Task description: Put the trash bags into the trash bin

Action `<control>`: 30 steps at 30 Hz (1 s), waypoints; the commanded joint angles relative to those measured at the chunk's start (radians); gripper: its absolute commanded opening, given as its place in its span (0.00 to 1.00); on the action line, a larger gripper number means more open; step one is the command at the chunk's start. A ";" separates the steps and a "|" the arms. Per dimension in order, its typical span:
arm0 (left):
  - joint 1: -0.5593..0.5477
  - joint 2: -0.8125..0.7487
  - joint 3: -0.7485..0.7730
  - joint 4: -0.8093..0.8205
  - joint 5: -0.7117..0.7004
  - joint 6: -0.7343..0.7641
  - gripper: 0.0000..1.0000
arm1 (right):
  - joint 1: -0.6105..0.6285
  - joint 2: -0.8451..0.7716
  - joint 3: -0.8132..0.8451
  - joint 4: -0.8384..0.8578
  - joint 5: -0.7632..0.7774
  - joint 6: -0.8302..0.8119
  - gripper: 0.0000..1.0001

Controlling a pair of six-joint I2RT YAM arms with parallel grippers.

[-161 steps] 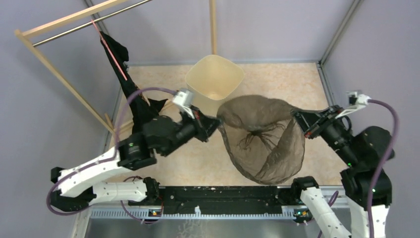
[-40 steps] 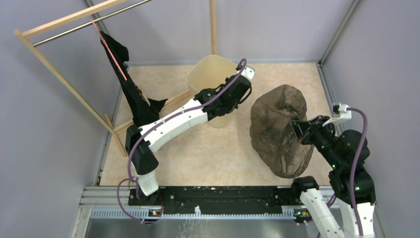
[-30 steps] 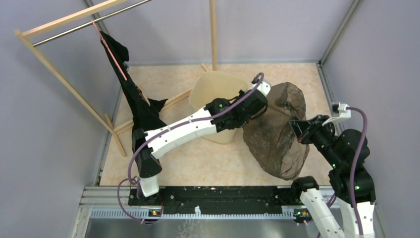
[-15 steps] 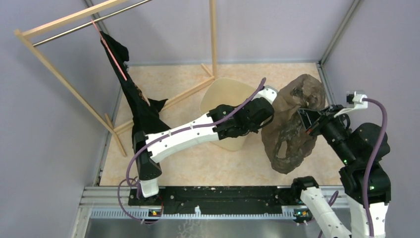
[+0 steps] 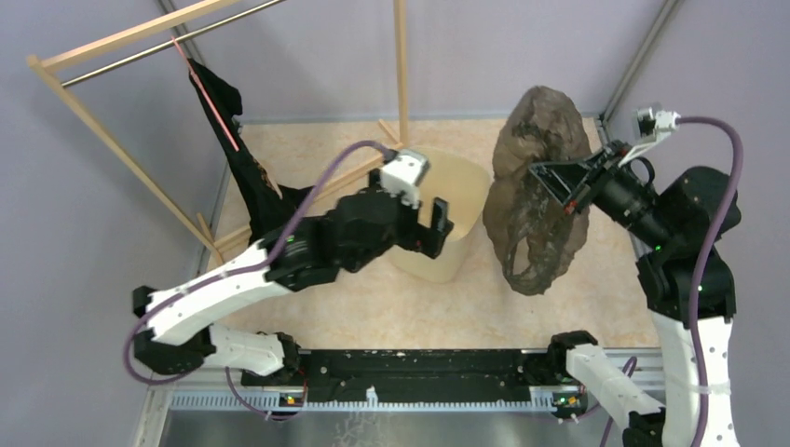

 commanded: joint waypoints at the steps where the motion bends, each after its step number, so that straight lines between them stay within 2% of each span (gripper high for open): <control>1: -0.001 -0.189 -0.154 0.156 0.022 -0.047 0.98 | 0.010 0.087 0.097 0.323 -0.317 0.175 0.00; 6: -0.002 -0.382 -0.297 0.227 0.049 -0.091 0.98 | 0.011 0.243 0.223 0.617 -0.441 0.376 0.00; 11: -0.001 -0.515 -0.390 0.258 0.065 -0.146 0.98 | 0.041 0.382 0.265 0.915 -0.448 0.593 0.00; 13: -0.001 -0.544 -0.405 0.255 0.061 -0.161 0.98 | 0.084 0.419 0.269 0.975 -0.442 0.621 0.00; 17: -0.001 -0.560 -0.406 0.230 0.062 -0.187 0.98 | 0.162 0.425 0.212 0.865 -0.429 0.498 0.00; 26: -0.001 -0.487 -0.372 0.231 0.051 -0.161 0.98 | 0.167 0.241 -0.090 0.499 -0.284 0.176 0.00; 30: 0.000 -0.409 -0.320 0.238 -0.041 -0.095 0.98 | 0.167 0.204 -0.225 0.474 -0.330 0.117 0.00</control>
